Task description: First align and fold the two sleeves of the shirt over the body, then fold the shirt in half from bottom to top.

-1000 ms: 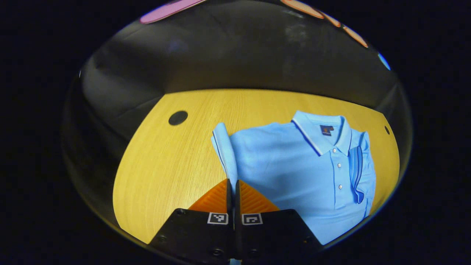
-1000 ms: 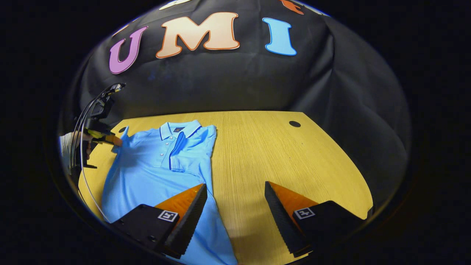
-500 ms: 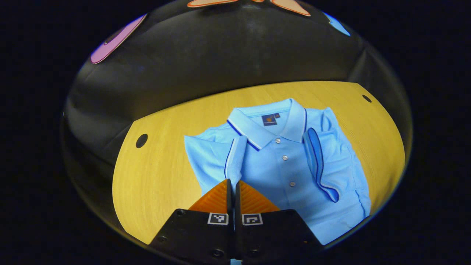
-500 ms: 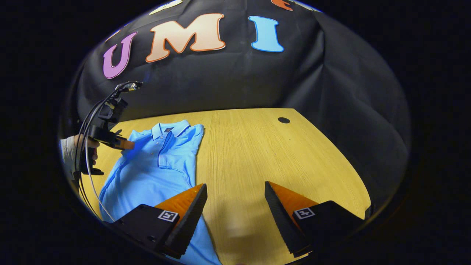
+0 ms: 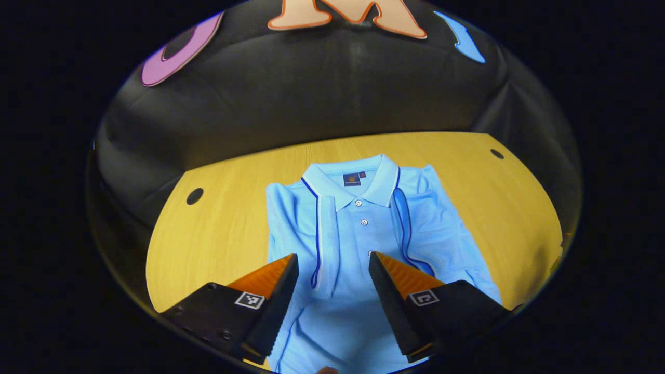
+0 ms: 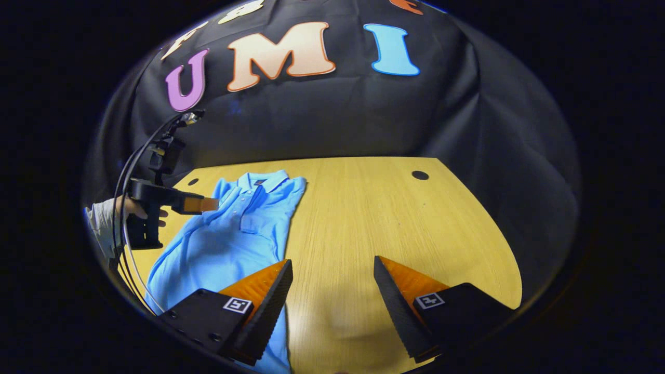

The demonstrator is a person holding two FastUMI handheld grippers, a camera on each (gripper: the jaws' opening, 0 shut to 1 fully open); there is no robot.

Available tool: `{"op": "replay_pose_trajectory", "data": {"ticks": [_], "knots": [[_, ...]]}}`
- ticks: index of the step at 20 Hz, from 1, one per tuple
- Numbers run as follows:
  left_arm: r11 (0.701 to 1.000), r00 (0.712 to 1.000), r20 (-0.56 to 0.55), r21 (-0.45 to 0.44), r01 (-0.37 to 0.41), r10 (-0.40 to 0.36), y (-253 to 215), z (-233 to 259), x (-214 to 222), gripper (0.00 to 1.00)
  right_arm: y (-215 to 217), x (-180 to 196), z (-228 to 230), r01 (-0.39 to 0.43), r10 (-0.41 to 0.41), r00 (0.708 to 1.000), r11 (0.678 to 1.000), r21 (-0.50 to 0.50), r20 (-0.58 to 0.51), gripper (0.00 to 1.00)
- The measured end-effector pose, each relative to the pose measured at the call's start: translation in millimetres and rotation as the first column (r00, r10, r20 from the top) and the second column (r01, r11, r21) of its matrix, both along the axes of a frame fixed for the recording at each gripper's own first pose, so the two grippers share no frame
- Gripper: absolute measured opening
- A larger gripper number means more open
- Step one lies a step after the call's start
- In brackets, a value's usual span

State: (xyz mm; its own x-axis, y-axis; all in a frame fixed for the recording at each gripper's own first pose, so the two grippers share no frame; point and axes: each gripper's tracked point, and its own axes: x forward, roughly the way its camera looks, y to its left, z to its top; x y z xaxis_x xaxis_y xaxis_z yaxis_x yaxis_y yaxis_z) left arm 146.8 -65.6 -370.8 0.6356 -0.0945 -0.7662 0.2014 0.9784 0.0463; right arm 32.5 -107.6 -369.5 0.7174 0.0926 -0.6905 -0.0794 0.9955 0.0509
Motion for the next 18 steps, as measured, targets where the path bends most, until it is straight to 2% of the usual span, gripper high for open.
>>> {"op": "replay_pose_trajectory", "data": {"ticks": [1, 2, 8, 14, 15, 17, 18], "knots": [[1.0, 1.0, 0.024, -0.012, -0.001, 0.001, 5.2, 14.4, -15.3, 0.91, 3.8, -5.5, -0.3, -0.03, 0.03, 1.0, 1.0, 0.008, -0.006, 0.98], [1.0, 0.999, 0.04, -0.027, -0.005, 0.006, 10.3, 23.4, -31.1, 0.92, 6.6, -13.2, -0.7, -0.054, 0.054, 0.998, 0.999, 0.007, -0.014, 0.98], [0.997, 0.996, 0.063, -0.062, -0.055, 0.059, 55.5, 49.2, -151.7, 0.91, 49.3, -67.8, 10.7, -0.107, 0.109, 0.994, 0.993, 0.043, -0.022, 0.98], [0.998, 1.0, 0.011, -0.064, -0.027, 0.028, 94.9, 35.4, -258.8, 0.91, 91.8, -141.0, 8.6, -0.167, 0.168, 0.983, 0.986, 0.015, -0.069, 0.99], [0.998, 1.0, -0.002, -0.066, -0.024, 0.024, 99.1, 30.7, -273.1, 0.91, 98.9, -151.7, 7.3, -0.179, 0.18, 0.981, 0.984, 0.016, -0.077, 0.94], [0.997, 0.999, -0.032, -0.074, -0.017, 0.015, 102.7, 23.5, -298.3, 0.91, 101.5, -173.9, 0.1, -0.201, 0.198, 0.974, 0.979, -0.017, -0.107, 0.99], [0.997, 0.999, -0.045, -0.081, -0.005, 0.001, 100.8, 20.0, -308.2, 0.92, 99.4, -183.2, -5.8, -0.208, 0.201, 0.971, 0.977, -0.042, -0.128, 0.94]]}}
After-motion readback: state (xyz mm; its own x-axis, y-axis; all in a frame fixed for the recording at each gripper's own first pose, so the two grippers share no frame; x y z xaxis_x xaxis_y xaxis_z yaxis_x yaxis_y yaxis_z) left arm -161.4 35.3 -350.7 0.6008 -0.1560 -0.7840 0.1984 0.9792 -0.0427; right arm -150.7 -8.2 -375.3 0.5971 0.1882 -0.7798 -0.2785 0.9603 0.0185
